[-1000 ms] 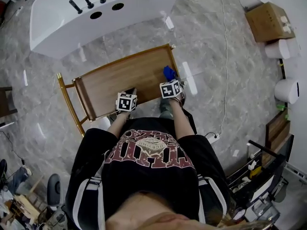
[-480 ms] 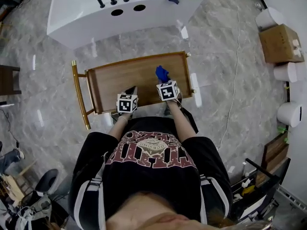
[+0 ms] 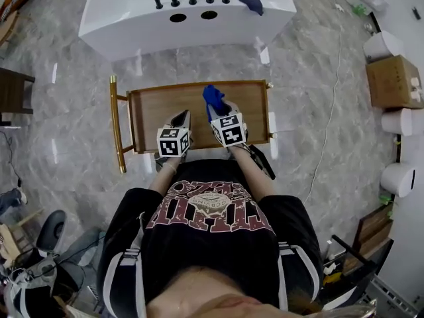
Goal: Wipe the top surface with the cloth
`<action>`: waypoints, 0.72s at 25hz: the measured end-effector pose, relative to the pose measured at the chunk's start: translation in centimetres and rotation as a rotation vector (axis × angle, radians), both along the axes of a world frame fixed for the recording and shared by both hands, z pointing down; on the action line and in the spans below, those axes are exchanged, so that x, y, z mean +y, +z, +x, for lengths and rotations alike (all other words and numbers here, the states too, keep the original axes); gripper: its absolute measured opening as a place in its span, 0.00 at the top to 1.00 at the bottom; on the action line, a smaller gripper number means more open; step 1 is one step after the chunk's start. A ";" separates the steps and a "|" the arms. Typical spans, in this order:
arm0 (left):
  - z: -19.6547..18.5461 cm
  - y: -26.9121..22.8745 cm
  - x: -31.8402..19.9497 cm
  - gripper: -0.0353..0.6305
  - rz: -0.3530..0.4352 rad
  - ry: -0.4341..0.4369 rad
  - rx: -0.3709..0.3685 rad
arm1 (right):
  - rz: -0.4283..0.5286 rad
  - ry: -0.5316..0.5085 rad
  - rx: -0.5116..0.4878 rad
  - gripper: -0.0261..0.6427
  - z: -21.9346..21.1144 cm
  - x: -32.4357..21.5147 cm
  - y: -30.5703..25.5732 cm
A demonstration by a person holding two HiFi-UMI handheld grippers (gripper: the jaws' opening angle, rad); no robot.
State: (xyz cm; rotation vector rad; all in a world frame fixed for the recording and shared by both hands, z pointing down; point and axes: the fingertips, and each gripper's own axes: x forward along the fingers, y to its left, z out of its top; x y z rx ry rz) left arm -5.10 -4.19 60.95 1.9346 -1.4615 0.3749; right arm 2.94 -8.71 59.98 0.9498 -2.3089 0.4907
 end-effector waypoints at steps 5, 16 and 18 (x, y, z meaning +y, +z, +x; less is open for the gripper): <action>-0.3 -3.8 -0.6 0.88 0.086 -0.017 -0.014 | 0.060 -0.048 -0.071 0.83 -2.1 0.3 -3.5; -1.1 -10.9 -1.0 0.88 0.254 -0.055 0.011 | 0.161 -0.067 -0.176 0.83 -3.7 0.5 -10.4; -1.0 -12.1 -1.0 0.88 0.280 -0.058 0.014 | 0.183 -0.063 -0.190 0.83 -3.6 0.6 -11.6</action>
